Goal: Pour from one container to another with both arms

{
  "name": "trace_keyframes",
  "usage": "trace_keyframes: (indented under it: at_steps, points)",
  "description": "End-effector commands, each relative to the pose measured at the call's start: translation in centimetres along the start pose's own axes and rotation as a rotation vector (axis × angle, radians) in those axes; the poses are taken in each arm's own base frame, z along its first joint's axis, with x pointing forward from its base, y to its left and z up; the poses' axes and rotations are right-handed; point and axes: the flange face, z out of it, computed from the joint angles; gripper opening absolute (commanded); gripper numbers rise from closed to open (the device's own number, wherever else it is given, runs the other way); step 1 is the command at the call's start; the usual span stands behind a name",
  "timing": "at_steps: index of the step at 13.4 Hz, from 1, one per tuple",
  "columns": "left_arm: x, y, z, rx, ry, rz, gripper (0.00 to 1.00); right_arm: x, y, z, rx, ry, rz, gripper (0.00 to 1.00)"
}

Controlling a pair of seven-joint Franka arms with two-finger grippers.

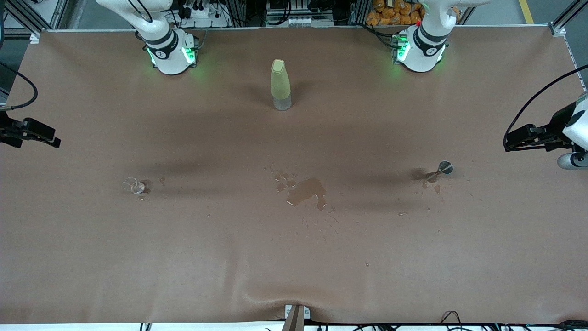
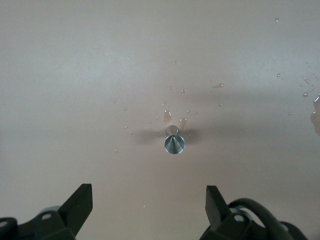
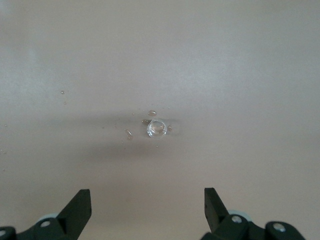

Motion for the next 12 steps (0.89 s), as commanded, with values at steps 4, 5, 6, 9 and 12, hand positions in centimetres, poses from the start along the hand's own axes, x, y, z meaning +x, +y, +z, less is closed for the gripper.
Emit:
trace_keyframes:
  at_steps: [4,5,6,9,12]
  points:
    - [-0.6,0.3,-0.3,-0.001,-0.013,-0.031,1.00,0.1,-0.9,-0.5,0.010,0.004,0.007,1.00]
    - [-0.6,0.2,-0.2,-0.002,-0.015,-0.032,1.00,0.1,-0.9,-0.5,0.009,0.005,0.006,1.00]
    - [-0.6,0.2,-0.2,-0.004,-0.015,-0.032,1.00,0.1,-0.8,-0.5,0.008,0.005,0.006,1.00]
    - [-0.6,0.1,-0.2,-0.010,-0.015,-0.026,1.00,0.3,-1.0,-0.3,0.012,0.004,0.000,1.00]
    - [-0.5,0.4,0.0,-0.005,-0.016,-0.012,1.00,0.6,-2.4,0.0,0.009,0.000,-0.028,1.00]
